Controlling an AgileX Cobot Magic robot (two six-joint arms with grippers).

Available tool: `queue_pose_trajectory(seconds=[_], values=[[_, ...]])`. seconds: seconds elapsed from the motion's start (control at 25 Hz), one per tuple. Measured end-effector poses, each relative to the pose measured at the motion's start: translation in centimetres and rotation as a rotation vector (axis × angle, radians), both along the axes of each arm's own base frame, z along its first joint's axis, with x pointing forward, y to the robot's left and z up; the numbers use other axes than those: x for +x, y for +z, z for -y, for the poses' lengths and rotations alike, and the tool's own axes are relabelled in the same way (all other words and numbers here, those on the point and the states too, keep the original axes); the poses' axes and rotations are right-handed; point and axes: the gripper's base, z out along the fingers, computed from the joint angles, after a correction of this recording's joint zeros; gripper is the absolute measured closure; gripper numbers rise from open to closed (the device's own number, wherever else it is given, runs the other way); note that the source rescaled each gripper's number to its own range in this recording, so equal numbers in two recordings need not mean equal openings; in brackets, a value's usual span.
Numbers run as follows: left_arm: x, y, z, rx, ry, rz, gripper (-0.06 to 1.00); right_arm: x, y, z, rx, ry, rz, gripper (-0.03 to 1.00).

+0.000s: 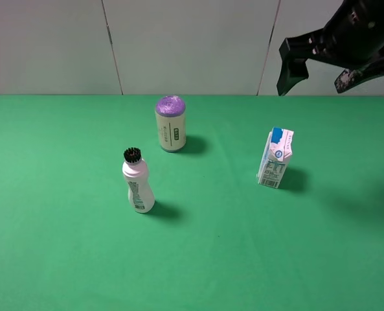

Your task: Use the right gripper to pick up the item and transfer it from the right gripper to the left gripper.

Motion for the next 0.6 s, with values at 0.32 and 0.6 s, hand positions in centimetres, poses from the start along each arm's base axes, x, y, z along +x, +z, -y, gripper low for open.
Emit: queue_pose_trajectory(seconds=[0.32, 0.6], values=[[0.0, 0.0, 0.0, 0.0, 0.0, 0.0, -0.03, 2.7, -5.8, -0.9, -0.071, -0.032, -0.172, -0.03], [0.0, 0.0, 0.0, 0.0, 0.0, 0.0, -0.03, 3.9, -9.4, -1.4, -0.102, -0.054, -0.266, -0.03]])
